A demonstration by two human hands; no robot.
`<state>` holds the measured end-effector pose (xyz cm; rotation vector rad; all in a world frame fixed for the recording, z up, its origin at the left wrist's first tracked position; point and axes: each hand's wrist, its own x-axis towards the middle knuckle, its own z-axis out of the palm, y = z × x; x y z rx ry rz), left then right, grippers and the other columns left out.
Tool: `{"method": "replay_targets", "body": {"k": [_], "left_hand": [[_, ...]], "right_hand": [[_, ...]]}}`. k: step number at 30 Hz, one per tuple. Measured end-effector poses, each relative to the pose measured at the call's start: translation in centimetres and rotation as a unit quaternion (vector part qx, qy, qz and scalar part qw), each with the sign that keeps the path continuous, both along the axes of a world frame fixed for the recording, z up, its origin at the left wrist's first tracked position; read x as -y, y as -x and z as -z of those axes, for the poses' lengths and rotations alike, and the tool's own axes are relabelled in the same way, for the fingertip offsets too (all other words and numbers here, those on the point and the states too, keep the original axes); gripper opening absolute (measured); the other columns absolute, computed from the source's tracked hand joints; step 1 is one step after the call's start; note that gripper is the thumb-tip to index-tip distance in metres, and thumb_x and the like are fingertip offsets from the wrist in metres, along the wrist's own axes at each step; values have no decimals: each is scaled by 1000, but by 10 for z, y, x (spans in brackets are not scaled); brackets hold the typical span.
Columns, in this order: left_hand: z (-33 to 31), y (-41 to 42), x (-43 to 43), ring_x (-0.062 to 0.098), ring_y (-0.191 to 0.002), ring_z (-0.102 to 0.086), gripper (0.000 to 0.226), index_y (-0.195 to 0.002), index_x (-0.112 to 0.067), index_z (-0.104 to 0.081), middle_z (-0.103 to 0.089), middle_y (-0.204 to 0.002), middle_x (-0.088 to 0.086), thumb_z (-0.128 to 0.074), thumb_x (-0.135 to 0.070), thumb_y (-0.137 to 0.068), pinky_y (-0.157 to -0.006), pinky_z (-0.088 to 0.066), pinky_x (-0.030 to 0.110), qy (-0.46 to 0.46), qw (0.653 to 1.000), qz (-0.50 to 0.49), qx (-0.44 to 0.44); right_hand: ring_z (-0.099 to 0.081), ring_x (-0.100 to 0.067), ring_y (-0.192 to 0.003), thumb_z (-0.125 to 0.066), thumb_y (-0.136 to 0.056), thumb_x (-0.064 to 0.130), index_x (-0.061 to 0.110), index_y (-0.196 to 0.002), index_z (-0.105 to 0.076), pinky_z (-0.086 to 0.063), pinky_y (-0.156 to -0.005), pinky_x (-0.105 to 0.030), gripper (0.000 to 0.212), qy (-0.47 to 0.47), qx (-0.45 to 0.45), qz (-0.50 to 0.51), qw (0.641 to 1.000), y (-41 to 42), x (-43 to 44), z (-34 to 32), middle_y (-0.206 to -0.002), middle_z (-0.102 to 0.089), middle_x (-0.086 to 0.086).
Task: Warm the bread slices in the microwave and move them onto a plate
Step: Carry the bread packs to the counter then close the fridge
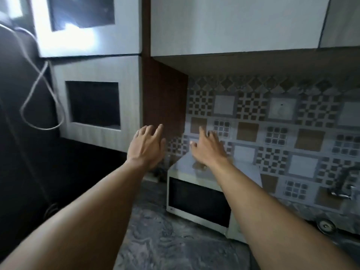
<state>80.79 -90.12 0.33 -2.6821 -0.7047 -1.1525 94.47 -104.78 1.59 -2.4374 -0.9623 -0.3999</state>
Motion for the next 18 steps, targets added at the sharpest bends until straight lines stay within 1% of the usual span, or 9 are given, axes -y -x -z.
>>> {"method": "replay_targets", "body": {"k": [2, 4, 7, 10, 14, 18], "left_hand": [[-1, 39, 2, 37, -134, -39, 57, -150, -16, -34, -47, -143, 19, -38, -40, -98, -111, -34, 47, -18, 999, -42, -2], [-2, 77, 2, 36, -141, -31, 58, -152, -17, -30, -40, -150, 19, -35, -41, -99, -117, -26, 48, -26, 996, -83, -6], [-8, 129, 6, 34, -146, -22, 59, -154, -20, -24, -32, -156, 17, -32, -42, -100, -120, -18, 47, -24, 991, -133, -2], [-10, 177, 11, 33, -148, -20, 59, -155, -22, -22, -30, -157, 16, -30, -43, -101, -121, -16, 48, -49, 983, -177, -14], [-16, 247, 10, 33, -149, -17, 59, -156, -21, -20, -27, -159, 15, -28, -42, -101, -122, -14, 50, -71, 965, -250, -38], [-19, 309, 11, 35, -148, -17, 59, -155, -20, -24, -29, -158, 15, -34, -37, -100, -121, -14, 52, -92, 943, -319, -31]], "right_hand": [[-15, -36, -150, -37, -102, 47, 20, -159, -9, -24, -117, -55, 69, -2, 2, -36, 999, 31, -7, -6, -163, -16, -18], [-17, -36, -149, -37, -101, 49, 20, -159, -10, -24, -117, -54, 70, -7, 20, -68, 997, 64, -14, -11, -163, -18, -18], [-16, -34, -150, -38, -101, 50, 21, -159, -13, -21, -118, -56, 70, -19, 41, -114, 992, 108, -24, -16, -162, -19, -18], [-15, -33, -150, -39, -101, 50, 21, -159, -14, -19, -119, -56, 70, -32, 46, -158, 986, 148, -38, -21, -162, -19, -17], [-18, -32, -150, -39, -100, 49, 20, -158, -16, -21, -118, -54, 69, -53, 28, -239, 969, 208, -62, -26, -162, -22, -17], [-17, -30, -150, -37, -101, 47, 22, -158, -18, -21, -119, -51, 65, -76, 7, -309, 948, 261, -81, -26, -163, -20, -16]]}}
